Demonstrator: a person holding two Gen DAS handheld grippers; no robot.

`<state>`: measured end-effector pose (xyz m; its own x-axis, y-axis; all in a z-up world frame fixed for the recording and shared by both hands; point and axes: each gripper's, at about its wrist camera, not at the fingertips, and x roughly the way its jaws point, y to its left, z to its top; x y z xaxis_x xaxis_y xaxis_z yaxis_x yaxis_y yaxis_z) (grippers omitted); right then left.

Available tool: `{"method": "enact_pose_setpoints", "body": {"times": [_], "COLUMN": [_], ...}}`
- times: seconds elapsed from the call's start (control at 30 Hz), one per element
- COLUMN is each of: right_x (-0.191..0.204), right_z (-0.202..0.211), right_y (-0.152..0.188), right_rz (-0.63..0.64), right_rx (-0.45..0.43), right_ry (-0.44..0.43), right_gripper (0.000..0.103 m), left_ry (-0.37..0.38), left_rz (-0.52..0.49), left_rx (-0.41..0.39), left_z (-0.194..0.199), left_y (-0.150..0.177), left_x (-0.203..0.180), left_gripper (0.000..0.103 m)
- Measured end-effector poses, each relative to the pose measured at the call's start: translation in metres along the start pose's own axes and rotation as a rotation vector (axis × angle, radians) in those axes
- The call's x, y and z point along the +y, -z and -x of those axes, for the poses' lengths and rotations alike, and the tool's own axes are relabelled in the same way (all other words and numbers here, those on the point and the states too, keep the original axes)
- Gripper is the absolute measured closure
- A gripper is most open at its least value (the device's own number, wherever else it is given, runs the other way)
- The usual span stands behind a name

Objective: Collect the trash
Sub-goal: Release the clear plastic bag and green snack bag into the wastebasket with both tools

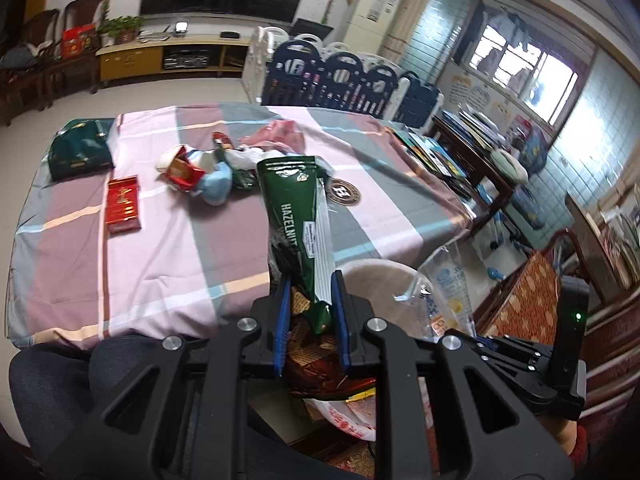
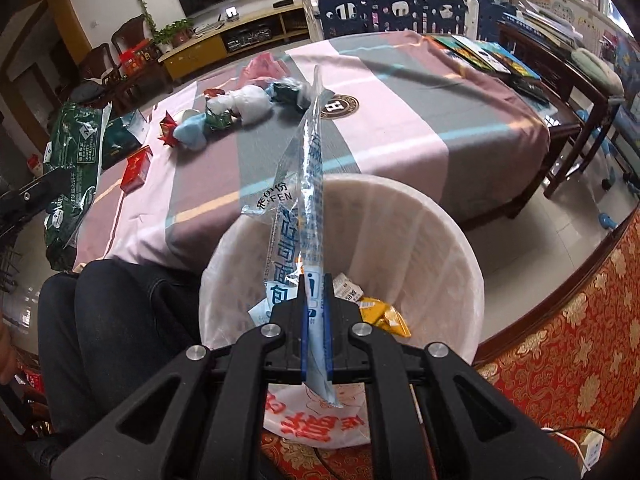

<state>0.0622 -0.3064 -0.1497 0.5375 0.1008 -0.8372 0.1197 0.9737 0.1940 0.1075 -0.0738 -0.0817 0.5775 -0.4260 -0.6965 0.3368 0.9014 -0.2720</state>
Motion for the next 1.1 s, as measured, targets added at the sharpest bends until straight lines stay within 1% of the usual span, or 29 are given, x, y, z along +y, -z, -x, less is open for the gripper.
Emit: {"method": "enact_pose_setpoints", "body": {"times": [0.2,0.5,0.6,0.7,0.77,0.8,0.83,0.87,1.0,1.03,1.1], "right_x": [-0.016,-0.029,-0.032,-0.029,-0.030,-0.031,-0.034,-0.037,-0.043,-0.046,-0.051], "right_z": [0.010,0.032,0.037,0.036,0.035,0.036,0.039,0.045,0.066,0.071,0.081], "right_y": [0.000,-0.004,-0.004,-0.002,-0.001,-0.001,-0.002,-0.002,-0.008,-0.011,-0.013], "right_rz": [-0.033,-0.044,-0.048,-0.021,-0.026,-0.037,-0.054,-0.072,-0.091,-0.100,-0.121], "right_rx": [-0.024,-0.080,-0.071,-0.033,-0.017,-0.018,-0.030,-0.058,-0.132,-0.153,-0.193], "right_ry": [-0.006,-0.015,-0.011,0.009,0.023,0.026,0.028,0.027,0.038,0.044,0.047], "right_gripper": [0.096,0.096,0.096,0.095,0.079,0.056,0.037,0.033,0.032,0.031,0.030], "left_ry": [0.034,0.035,0.029,0.025,0.024,0.023,0.021,0.020,0.021,0.028,0.069], "left_rz": [-0.072,-0.168,-0.187,-0.200,-0.206,-0.207,-0.209,-0.211,-0.225,-0.233,-0.256], "left_rx": [0.029,0.042,0.046,0.053,0.056,0.059,0.062,0.065,0.083,0.088,0.095], "left_z": [-0.004,-0.007,-0.007,-0.010,-0.010,-0.011,-0.012,-0.013,-0.019,-0.020,-0.023], "left_y": [0.004,0.014,0.016,0.016,0.018,0.018,0.018,0.018,0.019,0.020,0.023], "left_x": [-0.033,-0.069,-0.075,-0.080,-0.083,-0.084,-0.084,-0.084,-0.086,-0.088,-0.093], "left_gripper": [0.082,0.082,0.082,0.082,0.082,0.082,0.082,0.082,0.082,0.082,0.081]}}
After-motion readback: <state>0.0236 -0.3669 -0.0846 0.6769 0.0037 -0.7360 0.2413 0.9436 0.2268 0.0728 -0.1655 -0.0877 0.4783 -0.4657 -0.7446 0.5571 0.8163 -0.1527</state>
